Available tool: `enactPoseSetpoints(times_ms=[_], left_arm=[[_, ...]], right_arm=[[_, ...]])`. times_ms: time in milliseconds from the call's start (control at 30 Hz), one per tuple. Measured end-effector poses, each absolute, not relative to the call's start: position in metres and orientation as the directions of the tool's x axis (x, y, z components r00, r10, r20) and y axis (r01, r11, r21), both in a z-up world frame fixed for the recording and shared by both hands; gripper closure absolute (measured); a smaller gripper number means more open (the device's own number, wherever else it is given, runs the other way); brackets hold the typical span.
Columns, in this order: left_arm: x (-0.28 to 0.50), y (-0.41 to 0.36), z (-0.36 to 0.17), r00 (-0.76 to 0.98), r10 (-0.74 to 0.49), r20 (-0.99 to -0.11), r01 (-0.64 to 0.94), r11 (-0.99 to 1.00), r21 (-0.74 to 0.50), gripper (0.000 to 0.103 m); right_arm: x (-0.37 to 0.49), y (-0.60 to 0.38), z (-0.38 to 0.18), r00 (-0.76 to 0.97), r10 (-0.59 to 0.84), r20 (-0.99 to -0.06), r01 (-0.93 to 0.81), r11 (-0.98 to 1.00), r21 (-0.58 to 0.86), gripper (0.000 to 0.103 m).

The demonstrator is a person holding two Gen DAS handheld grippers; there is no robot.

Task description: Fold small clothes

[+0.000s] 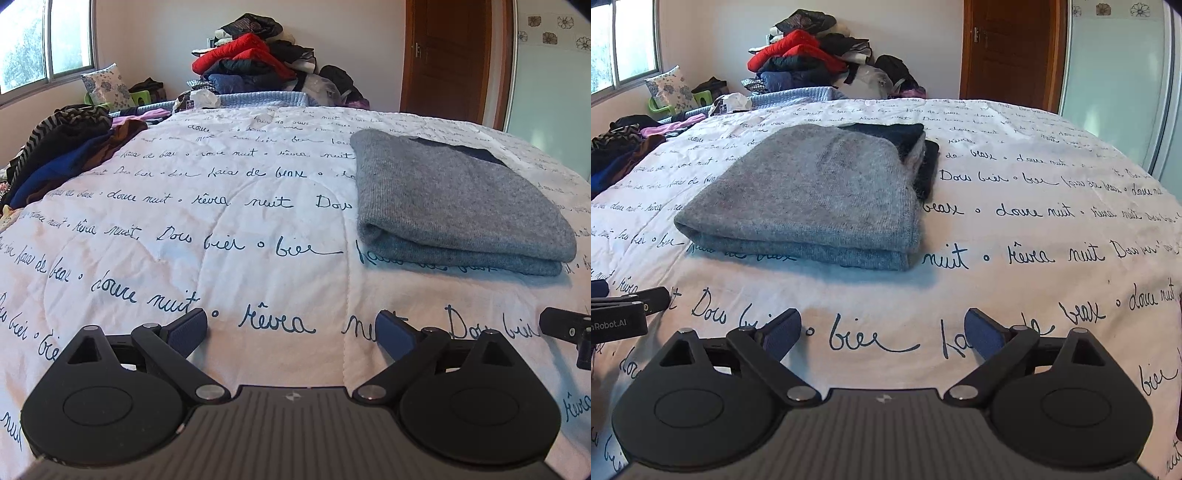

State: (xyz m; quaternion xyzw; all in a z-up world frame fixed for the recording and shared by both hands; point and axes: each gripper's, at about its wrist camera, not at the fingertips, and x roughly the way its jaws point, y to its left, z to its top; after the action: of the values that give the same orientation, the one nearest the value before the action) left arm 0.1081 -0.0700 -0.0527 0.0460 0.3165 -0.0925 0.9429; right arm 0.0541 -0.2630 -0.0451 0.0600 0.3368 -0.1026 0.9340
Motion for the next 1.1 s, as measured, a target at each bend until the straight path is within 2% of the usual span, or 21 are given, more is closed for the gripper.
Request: enactPoseSetpoints(times_ms=[233,700,1100], left_arm=[[0.103,-0.069,-0.042,0.774,-0.194,-0.603,0.223,0.974,-0.027,0.007],[0.086,-0.070,-0.033,0.798,-0.157,-0.582,0.215,0.976,0.031,0.007],[0.105,-0.066,-0.045,0.805,-0.169,-0.568,0.218,0.976,0.017,0.007]], right_arm=[[0.040,-0.248,-0.032,0.778,-0.130,-0.614,0.175,0.985,0.012,0.007],[0.027,-0.246,-0.027,0.775,-0.108,-0.623,0.170,0.985,0.040,0.007],[0.058,-0.247,-0.037,0.770,-0.162,-0.617,0.191,0.981,-0.019,0.007]])
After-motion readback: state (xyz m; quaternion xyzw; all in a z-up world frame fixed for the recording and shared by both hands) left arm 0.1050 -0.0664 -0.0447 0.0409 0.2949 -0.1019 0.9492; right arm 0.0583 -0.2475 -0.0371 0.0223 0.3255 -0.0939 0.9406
